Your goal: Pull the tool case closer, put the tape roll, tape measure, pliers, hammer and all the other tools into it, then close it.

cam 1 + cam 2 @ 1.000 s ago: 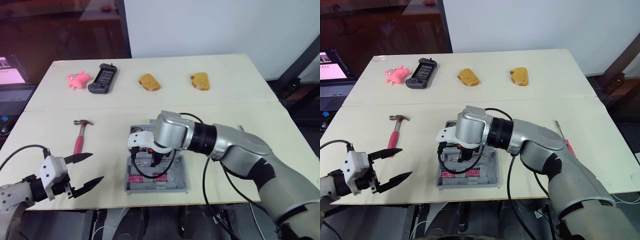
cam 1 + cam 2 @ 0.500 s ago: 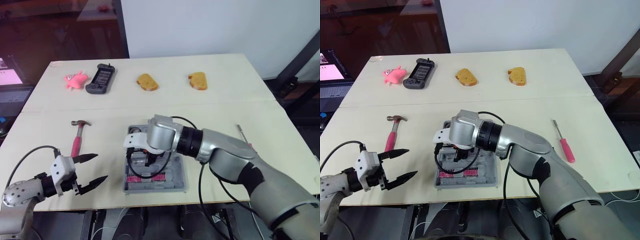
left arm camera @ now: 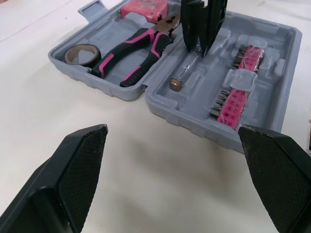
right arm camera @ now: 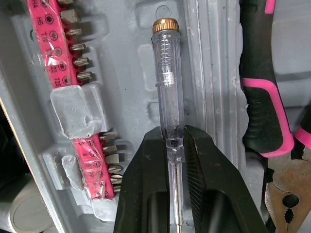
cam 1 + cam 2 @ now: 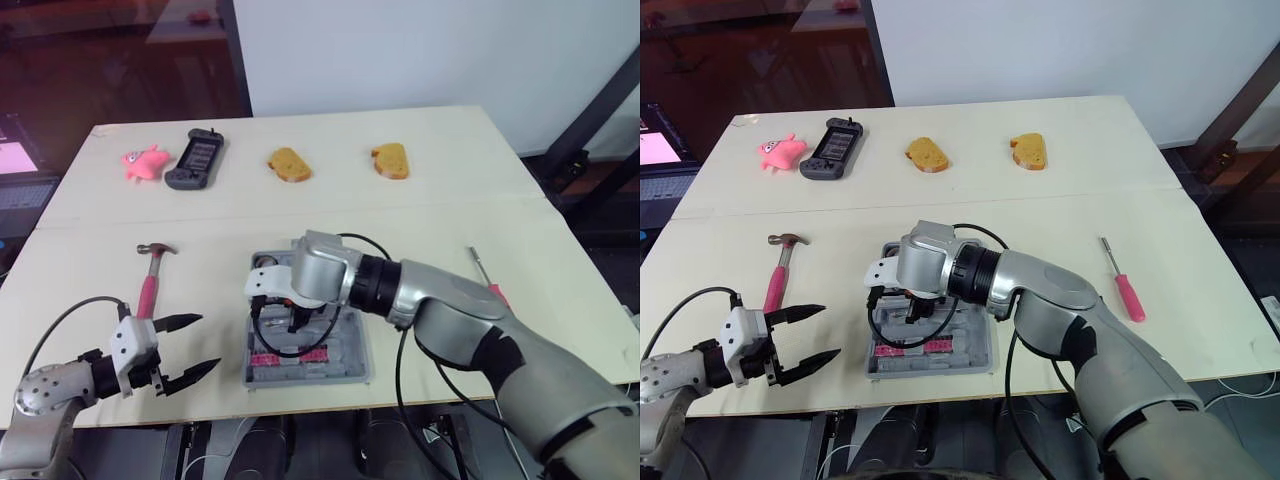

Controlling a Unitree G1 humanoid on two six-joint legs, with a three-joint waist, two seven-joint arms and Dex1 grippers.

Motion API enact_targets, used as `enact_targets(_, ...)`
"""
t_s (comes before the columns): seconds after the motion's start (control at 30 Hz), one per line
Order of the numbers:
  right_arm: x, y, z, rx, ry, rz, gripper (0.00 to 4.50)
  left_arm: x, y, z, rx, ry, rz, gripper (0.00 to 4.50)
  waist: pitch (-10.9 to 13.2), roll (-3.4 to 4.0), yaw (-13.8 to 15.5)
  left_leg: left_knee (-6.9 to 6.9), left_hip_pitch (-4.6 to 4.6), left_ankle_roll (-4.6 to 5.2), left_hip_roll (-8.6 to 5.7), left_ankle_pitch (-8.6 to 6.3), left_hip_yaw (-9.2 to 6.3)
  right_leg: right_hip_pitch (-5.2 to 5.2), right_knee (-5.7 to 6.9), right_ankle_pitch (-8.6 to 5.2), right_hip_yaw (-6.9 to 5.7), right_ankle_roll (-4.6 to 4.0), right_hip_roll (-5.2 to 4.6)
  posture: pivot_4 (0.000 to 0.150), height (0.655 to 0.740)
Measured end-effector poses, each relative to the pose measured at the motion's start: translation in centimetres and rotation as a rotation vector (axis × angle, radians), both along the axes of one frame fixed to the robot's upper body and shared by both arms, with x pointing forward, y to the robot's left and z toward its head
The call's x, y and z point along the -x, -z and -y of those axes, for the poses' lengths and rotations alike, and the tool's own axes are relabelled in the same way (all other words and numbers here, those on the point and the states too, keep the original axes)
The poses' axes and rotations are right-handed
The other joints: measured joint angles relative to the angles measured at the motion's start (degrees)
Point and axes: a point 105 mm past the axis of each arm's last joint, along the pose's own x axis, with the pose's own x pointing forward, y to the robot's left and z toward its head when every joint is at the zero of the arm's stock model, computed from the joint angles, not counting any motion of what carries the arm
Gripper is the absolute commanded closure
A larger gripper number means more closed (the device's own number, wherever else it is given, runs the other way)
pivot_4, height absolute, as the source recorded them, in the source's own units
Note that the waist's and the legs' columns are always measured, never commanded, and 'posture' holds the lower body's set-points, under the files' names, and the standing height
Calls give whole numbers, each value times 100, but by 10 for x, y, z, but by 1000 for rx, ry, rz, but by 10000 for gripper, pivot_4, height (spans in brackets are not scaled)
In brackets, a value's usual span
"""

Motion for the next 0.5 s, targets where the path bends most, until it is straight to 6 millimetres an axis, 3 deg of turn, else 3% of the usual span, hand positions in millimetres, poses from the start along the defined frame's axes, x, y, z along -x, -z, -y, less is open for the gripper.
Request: enact_targets(0.5,-1,4,-18,-36,-3,-4,44533,4,0,-3,-25,-13,-8,0,-1,0,-5,-3,0,-2,0,1,0,-4,1,0,1,0,2,1500,7400)
